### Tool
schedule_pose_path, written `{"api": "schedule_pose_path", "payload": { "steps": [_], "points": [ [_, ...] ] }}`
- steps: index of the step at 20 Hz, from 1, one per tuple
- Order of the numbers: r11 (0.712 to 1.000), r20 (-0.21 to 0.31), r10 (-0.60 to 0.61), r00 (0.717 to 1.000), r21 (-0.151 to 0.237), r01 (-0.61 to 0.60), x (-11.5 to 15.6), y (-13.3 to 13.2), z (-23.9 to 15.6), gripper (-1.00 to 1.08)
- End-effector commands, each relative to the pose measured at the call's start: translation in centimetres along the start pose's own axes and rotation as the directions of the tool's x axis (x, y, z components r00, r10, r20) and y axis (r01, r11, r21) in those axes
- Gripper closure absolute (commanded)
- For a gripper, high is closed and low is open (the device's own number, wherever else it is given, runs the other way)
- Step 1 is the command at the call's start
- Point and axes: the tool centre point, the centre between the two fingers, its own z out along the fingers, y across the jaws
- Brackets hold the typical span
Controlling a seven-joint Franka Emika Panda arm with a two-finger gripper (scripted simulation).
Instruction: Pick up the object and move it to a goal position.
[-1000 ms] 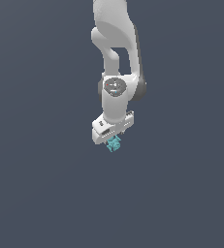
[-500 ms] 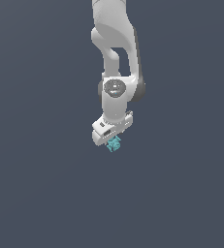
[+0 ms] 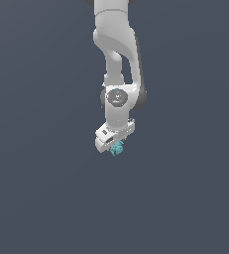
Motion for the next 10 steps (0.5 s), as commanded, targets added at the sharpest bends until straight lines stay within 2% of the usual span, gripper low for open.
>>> {"api": "schedule_pose_path", "payload": {
  "steps": [1,7,8,10],
  "points": [
    [1.000,0.000,-0.001,1.000,0.000,0.001,-0.04,-0.02,1.15,-0.92],
    [1.000,0.000,-0.002,1.000,0.000,0.002,0.04,0.05,2.14,-0.92],
    [1.000,0.000,-0.002,1.000,0.000,0.002,0.04,0.05,2.14,1.08],
    [1.000,0.000,-0.002,1.000,0.000,0.002,0.04,0.05,2.14,1.08]
  ]
}}
